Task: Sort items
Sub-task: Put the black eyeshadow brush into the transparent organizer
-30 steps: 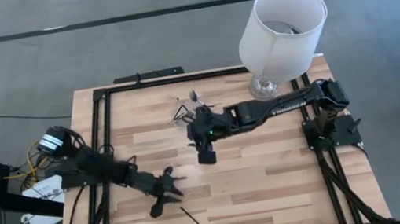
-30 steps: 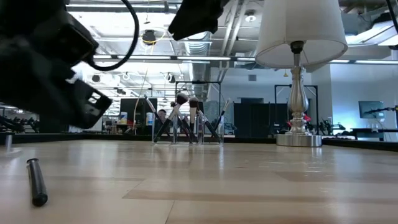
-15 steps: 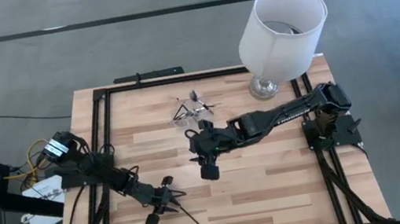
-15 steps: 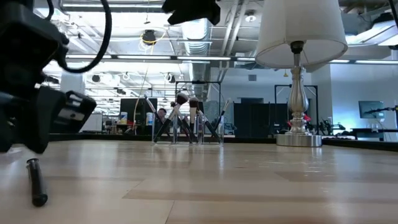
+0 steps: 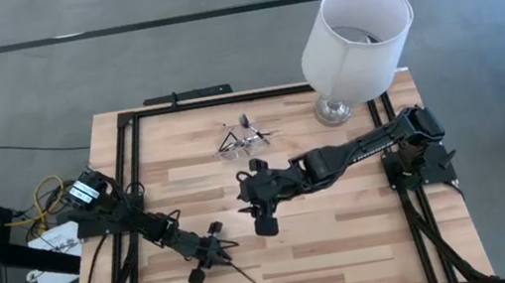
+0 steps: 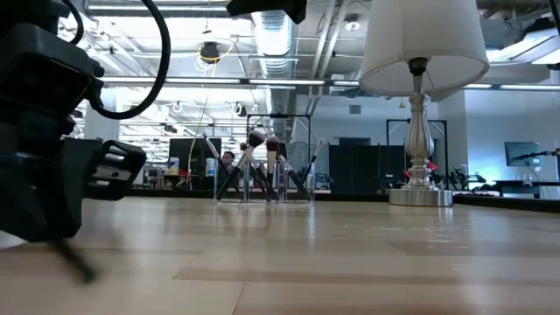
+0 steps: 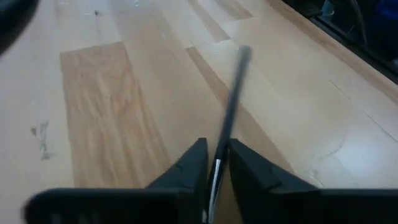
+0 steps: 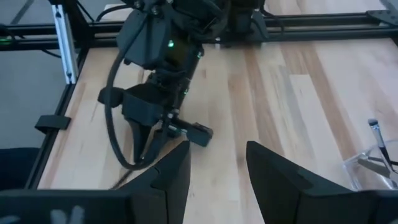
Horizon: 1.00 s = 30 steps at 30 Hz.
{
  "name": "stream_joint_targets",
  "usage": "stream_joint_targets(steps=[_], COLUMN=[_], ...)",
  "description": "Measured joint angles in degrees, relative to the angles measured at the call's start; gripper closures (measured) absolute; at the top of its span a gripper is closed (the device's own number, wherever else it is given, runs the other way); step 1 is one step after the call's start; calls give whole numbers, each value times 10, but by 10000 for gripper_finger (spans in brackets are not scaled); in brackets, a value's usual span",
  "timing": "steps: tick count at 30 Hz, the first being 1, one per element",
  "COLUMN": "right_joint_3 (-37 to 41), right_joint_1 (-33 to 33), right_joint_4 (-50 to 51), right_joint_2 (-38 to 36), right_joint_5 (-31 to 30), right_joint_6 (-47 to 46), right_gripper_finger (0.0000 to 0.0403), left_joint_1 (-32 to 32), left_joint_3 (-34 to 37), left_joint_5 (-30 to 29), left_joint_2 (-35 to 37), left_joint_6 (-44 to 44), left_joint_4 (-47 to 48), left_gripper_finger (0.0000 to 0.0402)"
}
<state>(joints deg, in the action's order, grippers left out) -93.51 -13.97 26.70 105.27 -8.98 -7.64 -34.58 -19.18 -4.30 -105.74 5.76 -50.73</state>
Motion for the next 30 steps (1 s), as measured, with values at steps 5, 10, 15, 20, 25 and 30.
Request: stream_joint_targets(steps=[5,10,15,20,25,30], right_joint_3=[9,17,18,17,6,5], right_joint_1=[-19,-49,-67,-66,-58,-45], right_joint_4=[-30,-70,-80,-127,-116,-127], right_joint_2=[18,69,145,214,257,262], right_joint_5=[2,1,13,74,30,26], right_joint_6=[-13,-44,-73,-123,-118,-114], right_gripper_finger=[257,244,203,168,164,175], left_joint_1=[5,8,14,31,51,52], left_joint_3=[3,4,7,7,6,6], left_joint_5=[-2,-4,-28,-57,-45,-40], left_joint_2=[-1,7,43,58,58,59], left_joint_6=[18,22,22,16,21,21], left_joint_4=[-5,-11,8,11,19,19], left_gripper_finger=[388,385,388,387,388,389])
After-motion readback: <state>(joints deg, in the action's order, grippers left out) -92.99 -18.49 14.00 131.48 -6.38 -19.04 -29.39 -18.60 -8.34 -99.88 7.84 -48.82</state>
